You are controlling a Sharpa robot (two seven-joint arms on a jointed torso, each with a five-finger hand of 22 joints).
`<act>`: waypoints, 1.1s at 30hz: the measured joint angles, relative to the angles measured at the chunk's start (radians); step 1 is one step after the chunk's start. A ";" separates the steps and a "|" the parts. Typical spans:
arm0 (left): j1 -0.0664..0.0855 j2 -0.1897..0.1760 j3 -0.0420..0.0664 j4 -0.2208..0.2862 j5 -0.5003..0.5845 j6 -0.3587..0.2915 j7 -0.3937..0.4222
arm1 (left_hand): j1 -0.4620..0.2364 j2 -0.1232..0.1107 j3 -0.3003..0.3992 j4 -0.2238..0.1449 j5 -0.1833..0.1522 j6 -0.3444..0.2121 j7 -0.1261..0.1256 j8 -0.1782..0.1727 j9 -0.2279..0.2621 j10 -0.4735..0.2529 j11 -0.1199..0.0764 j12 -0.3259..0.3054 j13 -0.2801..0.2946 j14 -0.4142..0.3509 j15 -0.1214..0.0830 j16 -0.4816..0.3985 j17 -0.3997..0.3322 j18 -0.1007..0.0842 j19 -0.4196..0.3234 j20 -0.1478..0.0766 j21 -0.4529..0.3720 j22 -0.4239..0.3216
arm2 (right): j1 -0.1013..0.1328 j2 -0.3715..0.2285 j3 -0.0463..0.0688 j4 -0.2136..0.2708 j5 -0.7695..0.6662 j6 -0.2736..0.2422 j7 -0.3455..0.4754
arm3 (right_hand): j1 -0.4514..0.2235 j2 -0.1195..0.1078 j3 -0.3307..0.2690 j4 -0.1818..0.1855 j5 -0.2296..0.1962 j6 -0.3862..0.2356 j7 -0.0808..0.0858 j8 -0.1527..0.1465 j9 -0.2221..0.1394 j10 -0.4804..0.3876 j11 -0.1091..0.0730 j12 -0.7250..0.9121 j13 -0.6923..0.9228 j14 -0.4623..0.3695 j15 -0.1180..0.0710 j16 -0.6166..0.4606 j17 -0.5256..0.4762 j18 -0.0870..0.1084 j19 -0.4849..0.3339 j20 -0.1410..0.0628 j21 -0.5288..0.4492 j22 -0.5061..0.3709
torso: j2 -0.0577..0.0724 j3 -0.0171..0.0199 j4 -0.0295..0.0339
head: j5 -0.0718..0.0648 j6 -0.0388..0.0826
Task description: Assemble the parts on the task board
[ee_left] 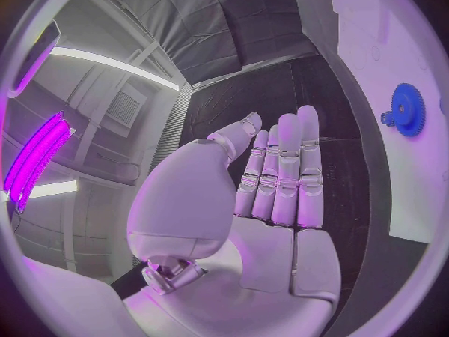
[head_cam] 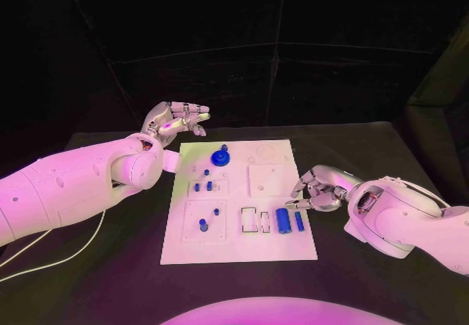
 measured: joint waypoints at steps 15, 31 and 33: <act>-0.001 -0.002 -0.002 0.000 0.000 0.003 -0.001 | 0.000 0.000 0.000 0.000 0.000 0.000 0.000 0.000 0.000 0.000 0.000 0.000 0.000 0.000 0.000 0.000 0.000 0.000 0.000 0.000 0.000 0.000 | -0.028 0.040 -0.006 -0.006 -0.080 0.048 -0.080 | -0.059 0.017 -0.026 0.006 0.000 -0.002 -0.005 0.049 0.010 0.007 -0.007 0.019 0.037 0.000 0.000 0.006 0.016 0.000 0.007 0.000 0.011 0.020 | 0.000 -0.0009 -0.0002 | 0.001 -0.008; -0.002 -0.003 -0.003 -0.004 0.000 0.006 -0.003 | 0.000 0.000 0.000 0.000 0.000 0.000 0.000 0.000 0.000 0.000 0.000 0.000 0.000 0.000 0.000 0.000 -0.001 0.000 0.000 0.000 0.000 -0.001 | -0.063 0.091 -0.002 -0.024 -0.149 0.085 -0.133 | -0.064 0.022 -0.029 0.003 0.000 0.008 -0.014 0.074 0.021 0.011 -0.011 0.023 0.042 -0.001 -0.005 0.013 0.031 0.000 0.011 -0.004 0.015 0.036 | 0.001 -0.0009 -0.0011 | 0.001 -0.013; -0.002 -0.003 -0.003 -0.004 0.000 0.007 -0.003 | 0.000 0.000 0.000 0.000 0.000 0.000 0.000 0.000 0.000 0.000 0.000 0.000 0.000 0.000 0.000 0.000 -0.001 0.000 0.000 0.000 0.000 -0.001 | -0.064 0.099 -0.001 -0.028 -0.159 0.088 -0.139 | -0.064 0.022 -0.029 0.003 0.001 0.013 -0.016 0.078 0.022 0.011 -0.011 0.023 0.042 0.000 -0.007 0.013 0.034 0.000 0.011 -0.004 0.019 0.038 | 0.001 -0.0011 -0.0006 | 0.002 -0.014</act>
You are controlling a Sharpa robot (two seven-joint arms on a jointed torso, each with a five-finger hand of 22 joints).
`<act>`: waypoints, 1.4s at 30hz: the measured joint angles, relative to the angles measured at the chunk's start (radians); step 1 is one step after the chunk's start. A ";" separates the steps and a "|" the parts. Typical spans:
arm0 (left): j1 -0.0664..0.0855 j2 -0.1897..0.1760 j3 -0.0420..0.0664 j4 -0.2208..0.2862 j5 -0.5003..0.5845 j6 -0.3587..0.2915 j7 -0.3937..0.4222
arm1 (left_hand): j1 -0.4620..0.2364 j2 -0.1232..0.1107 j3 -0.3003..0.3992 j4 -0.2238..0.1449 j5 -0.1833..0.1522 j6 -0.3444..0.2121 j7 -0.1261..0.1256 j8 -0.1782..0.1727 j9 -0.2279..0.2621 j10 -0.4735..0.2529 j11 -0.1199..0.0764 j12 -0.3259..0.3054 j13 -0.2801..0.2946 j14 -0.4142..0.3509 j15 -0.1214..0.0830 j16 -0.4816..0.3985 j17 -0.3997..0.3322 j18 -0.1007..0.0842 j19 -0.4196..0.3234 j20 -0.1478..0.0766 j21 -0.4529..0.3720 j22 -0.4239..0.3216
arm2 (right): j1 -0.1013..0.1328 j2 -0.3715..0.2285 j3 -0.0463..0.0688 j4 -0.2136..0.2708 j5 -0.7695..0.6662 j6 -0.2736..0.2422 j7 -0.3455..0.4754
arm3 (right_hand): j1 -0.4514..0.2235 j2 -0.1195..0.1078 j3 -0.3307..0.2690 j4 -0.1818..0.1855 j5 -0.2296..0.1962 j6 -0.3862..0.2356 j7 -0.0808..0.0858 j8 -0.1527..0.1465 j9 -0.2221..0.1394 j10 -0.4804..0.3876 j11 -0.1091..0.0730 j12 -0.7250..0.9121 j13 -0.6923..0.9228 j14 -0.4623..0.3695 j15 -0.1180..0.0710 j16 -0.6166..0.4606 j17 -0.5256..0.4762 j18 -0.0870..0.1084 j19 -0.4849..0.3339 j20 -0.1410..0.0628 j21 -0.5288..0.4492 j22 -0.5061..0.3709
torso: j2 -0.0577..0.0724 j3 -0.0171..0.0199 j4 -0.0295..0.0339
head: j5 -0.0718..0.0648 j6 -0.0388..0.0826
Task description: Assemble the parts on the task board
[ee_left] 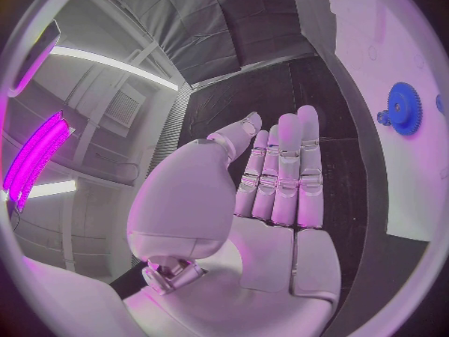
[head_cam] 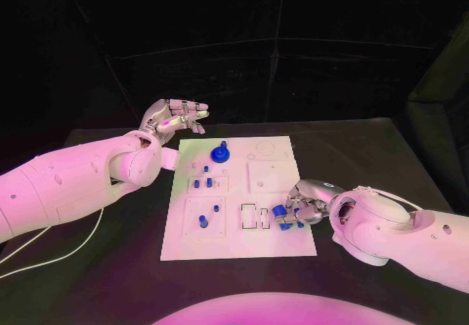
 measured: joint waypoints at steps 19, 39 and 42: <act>0.000 -0.004 0.000 0.002 0.000 0.003 -0.001 | 0.000 0.000 0.000 0.000 0.000 0.000 0.000 0.000 0.000 0.000 0.000 0.000 0.000 0.000 0.000 0.000 0.000 0.000 0.000 0.000 0.000 0.000 | -0.023 0.003 -0.005 0.029 -0.029 -0.090 -0.015 | 0.084 0.060 0.016 -0.016 0.198 0.030 -0.020 0.031 0.016 0.023 -0.023 0.015 0.047 0.000 -0.014 0.021 0.006 -0.016 0.018 -0.018 0.030 0.057 | 0.000 -0.0006 0.0003 | 0.007 -0.001; 0.000 -0.005 0.000 0.005 0.000 0.005 -0.003 | 0.000 0.000 -0.003 0.003 0.000 0.000 0.000 0.000 0.000 0.000 0.000 0.004 0.000 0.000 0.000 0.000 -0.001 0.000 0.000 0.000 0.000 -0.001 | -0.022 0.061 -0.004 0.048 0.129 -0.235 0.018 | 0.080 0.065 0.002 -0.005 0.235 0.033 -0.018 0.035 0.017 0.032 -0.025 0.022 0.061 0.000 -0.014 0.027 0.005 -0.016 0.025 -0.018 0.038 0.079 | 0.000 -0.0021 0.0016 | 0.017 -0.002; 0.000 -0.005 0.000 0.006 0.000 0.005 -0.003 | 0.000 0.000 -0.003 0.003 0.000 0.000 0.000 0.000 0.000 0.000 0.000 0.004 0.000 0.000 0.000 0.000 -0.001 0.000 0.000 0.000 0.000 -0.001 | -0.022 0.081 -0.004 0.035 0.144 -0.229 0.013 | 0.075 0.070 -0.001 -0.002 0.235 0.033 -0.018 0.035 0.022 0.032 -0.025 0.023 0.062 0.000 -0.014 0.027 0.005 -0.016 0.025 -0.018 0.038 0.079 | 0.000 -0.0021 0.0017 | 0.018 -0.002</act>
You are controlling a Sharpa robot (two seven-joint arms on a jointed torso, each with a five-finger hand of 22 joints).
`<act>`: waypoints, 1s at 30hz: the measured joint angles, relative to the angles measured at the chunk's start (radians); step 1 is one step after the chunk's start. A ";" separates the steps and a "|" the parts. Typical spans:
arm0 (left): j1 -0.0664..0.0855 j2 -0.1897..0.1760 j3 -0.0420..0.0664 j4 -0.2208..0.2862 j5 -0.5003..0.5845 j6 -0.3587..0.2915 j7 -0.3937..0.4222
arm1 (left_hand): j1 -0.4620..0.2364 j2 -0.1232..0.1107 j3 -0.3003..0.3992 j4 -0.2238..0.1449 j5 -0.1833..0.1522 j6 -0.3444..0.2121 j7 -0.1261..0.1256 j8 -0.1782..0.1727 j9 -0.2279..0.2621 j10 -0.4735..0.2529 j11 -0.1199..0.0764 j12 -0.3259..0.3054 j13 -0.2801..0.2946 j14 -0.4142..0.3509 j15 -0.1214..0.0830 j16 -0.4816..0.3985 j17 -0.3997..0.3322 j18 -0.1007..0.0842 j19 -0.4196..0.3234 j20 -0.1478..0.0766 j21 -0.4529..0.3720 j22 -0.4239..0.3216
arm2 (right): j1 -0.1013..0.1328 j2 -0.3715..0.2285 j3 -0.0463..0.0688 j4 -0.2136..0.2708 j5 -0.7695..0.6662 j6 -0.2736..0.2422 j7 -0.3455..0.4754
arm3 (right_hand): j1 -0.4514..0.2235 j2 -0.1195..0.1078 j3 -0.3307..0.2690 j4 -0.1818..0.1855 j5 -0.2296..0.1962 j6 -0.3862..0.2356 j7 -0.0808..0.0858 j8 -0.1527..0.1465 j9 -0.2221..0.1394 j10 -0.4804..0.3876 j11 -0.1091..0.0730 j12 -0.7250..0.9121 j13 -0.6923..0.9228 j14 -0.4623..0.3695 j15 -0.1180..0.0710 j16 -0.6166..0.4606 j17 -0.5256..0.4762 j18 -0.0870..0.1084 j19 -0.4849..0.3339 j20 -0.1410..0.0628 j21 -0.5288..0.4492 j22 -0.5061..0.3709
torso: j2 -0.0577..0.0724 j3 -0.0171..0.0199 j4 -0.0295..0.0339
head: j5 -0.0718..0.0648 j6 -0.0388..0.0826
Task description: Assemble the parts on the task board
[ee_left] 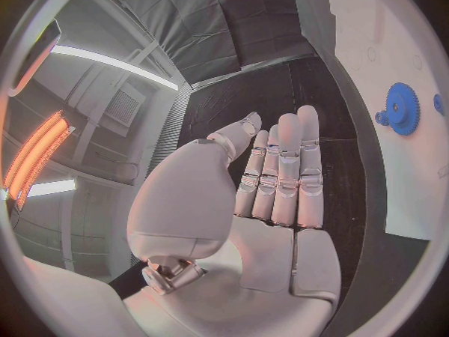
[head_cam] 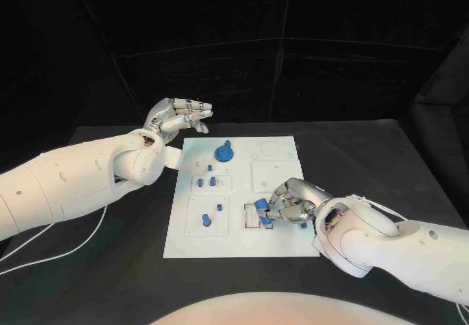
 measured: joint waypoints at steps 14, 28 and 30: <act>0.000 0.002 0.000 -0.001 0.000 0.001 -0.001 | 0.000 0.000 0.000 0.000 0.000 0.000 0.000 0.000 0.000 0.000 0.000 0.000 0.000 0.000 0.000 0.000 0.000 0.000 0.000 0.000 0.000 0.000 | 0.001 0.057 0.001 -0.047 0.032 0.022 -0.043 | -0.070 0.006 -0.049 0.000 -0.103 0.023 -0.016 -0.004 0.031 0.001 -0.001 -0.008 0.001 -0.004 -0.004 0.000 0.000 0.000 0.000 0.000 0.000 0.006 | 0.000 0.0005 0.0001 | 0.006 -0.002; 0.000 0.005 0.000 -0.002 0.000 0.002 -0.002 | 0.000 0.000 0.000 0.000 0.000 0.000 0.000 0.000 0.000 0.000 0.000 0.000 0.000 0.000 0.000 0.000 0.000 0.000 0.000 0.000 0.000 0.000 | 0.001 0.072 0.000 -0.056 0.032 0.021 -0.054 | -0.201 -0.101 -0.013 0.006 -0.423 0.010 -0.003 -0.016 0.055 -0.002 0.002 -0.043 -0.010 -0.004 -0.004 -0.012 0.000 0.000 0.000 0.000 0.000 0.003 | 0.000 0.0015 -0.0018 | 0.008 0.000; 0.000 0.005 0.000 -0.003 0.000 0.002 -0.003 | 0.000 0.000 0.000 0.000 0.000 0.000 0.000 0.000 0.000 0.000 0.000 0.000 0.000 0.000 0.000 0.000 0.000 0.000 0.000 0.000 0.000 0.000 | 0.001 0.072 0.000 -0.055 0.031 0.021 -0.054 | -0.203 -0.103 -0.013 0.005 -0.423 0.010 -0.003 -0.016 0.055 -0.002 0.002 -0.043 -0.010 -0.004 -0.004 -0.012 0.000 0.000 0.000 0.000 0.000 0.003 | 0.000 0.0017 -0.0022 | 0.008 0.000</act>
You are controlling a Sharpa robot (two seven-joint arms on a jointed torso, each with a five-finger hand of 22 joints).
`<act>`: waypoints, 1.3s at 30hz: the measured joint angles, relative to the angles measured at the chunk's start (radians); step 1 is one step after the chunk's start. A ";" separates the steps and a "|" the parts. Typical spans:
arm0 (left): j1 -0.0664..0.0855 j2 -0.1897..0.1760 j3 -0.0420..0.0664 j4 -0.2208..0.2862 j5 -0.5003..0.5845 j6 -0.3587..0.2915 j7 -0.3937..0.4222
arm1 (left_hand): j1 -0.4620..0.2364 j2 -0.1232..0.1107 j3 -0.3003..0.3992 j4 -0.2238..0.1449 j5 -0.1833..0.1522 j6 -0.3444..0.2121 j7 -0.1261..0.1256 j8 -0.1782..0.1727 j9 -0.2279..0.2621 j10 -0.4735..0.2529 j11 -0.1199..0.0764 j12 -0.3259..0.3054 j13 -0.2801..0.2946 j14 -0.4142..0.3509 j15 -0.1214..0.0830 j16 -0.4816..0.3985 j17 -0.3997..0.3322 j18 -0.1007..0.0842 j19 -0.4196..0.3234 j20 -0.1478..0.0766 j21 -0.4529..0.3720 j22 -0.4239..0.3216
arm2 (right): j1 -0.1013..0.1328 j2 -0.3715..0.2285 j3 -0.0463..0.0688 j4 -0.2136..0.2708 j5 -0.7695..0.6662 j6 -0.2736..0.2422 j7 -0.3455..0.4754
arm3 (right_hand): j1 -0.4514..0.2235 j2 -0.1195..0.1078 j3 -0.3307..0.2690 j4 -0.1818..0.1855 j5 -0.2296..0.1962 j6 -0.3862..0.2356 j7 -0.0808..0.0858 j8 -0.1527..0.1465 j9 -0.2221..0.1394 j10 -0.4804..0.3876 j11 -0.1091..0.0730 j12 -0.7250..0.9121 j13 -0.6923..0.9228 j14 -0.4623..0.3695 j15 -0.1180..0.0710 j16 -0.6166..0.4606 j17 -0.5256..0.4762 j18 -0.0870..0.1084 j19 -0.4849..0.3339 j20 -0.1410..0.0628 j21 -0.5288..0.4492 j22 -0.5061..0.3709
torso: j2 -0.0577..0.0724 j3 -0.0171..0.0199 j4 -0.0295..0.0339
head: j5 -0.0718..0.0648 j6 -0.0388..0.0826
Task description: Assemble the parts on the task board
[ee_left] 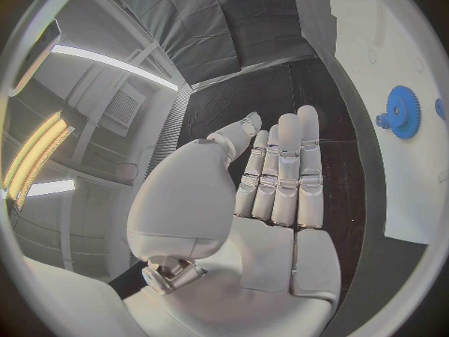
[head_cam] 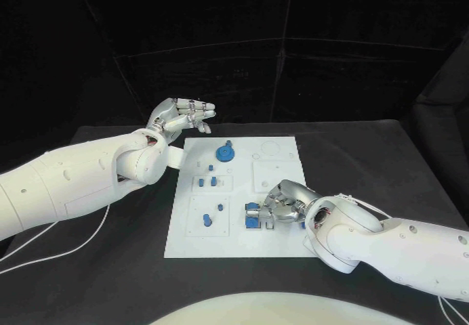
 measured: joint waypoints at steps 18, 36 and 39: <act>0.000 0.000 0.000 -0.002 0.000 0.001 -0.002 | 0.000 0.000 0.000 0.000 0.000 0.000 0.000 0.000 0.000 0.000 0.000 0.000 0.000 0.000 0.000 0.000 0.000 0.000 0.000 0.000 0.000 0.000 | 0.000 -0.031 0.000 0.023 -0.008 0.000 0.025 | 0.167 0.044 0.063 -0.073 0.122 0.000 0.000 0.000 0.018 0.000 0.000 -0.008 0.008 0.000 0.000 0.000 0.000 0.000 0.000 0.000 0.000 0.004 | 0.000 0.0003 -0.0008 | -0.002 0.000; 0.000 0.001 0.000 -0.002 0.000 0.002 -0.003 | 0.000 0.000 0.000 0.000 0.000 0.000 0.000 0.000 0.000 0.000 0.000 0.000 0.000 0.000 0.000 0.000 0.000 0.000 0.000 0.000 0.000 0.000 | 0.003 -0.019 0.003 0.011 -0.061 0.004 0.036 | 0.239 0.060 0.059 -0.126 0.114 0.011 -0.004 -0.002 0.030 0.000 0.000 -0.006 0.016 0.000 0.000 0.000 0.000 0.000 0.000 0.000 0.004 0.024 | 0.000 -0.0010 0.0002 | -0.006 0.000; 0.000 0.000 0.000 -0.002 0.000 0.002 -0.004 | 0.000 0.000 0.000 0.000 0.000 0.000 0.000 0.000 0.000 0.000 0.000 0.000 0.000 0.000 0.000 0.000 0.000 0.000 0.000 0.000 0.000 0.000 | 0.003 -0.018 0.004 0.010 -0.070 0.003 0.036 | 0.243 0.064 0.059 -0.134 0.114 0.013 -0.006 0.001 0.032 0.000 0.000 -0.007 0.020 0.000 0.000 0.000 0.001 0.000 0.000 0.000 0.004 0.024 | 0.000 -0.0008 0.0002 | -0.006 0.000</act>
